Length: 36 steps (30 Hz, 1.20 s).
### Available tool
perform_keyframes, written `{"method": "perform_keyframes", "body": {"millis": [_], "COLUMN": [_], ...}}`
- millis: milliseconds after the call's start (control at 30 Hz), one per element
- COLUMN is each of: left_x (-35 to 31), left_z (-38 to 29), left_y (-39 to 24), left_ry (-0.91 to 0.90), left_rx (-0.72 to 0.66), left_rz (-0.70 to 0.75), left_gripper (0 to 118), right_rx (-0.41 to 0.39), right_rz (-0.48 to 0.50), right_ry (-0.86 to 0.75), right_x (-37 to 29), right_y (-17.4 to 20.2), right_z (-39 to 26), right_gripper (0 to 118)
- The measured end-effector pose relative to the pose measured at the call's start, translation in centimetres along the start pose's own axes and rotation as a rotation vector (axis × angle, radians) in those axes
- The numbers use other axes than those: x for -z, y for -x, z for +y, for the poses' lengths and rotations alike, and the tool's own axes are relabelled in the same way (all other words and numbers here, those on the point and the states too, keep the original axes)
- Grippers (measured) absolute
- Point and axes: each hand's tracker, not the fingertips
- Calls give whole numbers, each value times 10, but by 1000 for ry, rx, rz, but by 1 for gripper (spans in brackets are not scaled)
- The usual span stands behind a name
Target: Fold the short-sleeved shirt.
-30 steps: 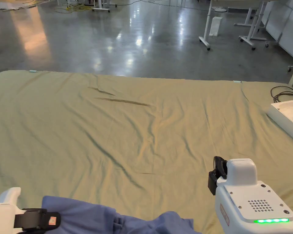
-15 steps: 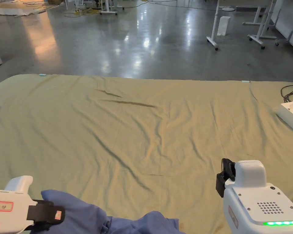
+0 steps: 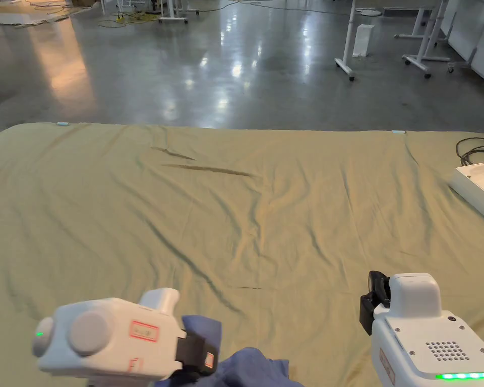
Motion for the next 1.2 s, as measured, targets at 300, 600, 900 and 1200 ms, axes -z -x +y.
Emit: {"method": "perform_keyframes", "body": {"millis": [300, 600, 900, 1200], "left_x": [98, 72, 67, 145], "left_z": [-3, -1, -10, -42], "left_y": [-25, -22, -29, -28], "left_ry": [102, 59, -11, 64], "left_rx": [-18, -46, 35, 70], "left_rz": [42, -39, -91, -36], "left_gripper": [13, 59, 41, 5], "right_rx": [13, 15, 26, 29], "right_rz": [-14, -15, -11, -18], "right_ry": [25, 35, 31, 38], "right_x": [-2, -1, -2, -4], "right_y": [-7, -7, -8, -10], "right_z": [-5, -6, -5, -8], "right_gripper": [0, 0, 0, 0]}}
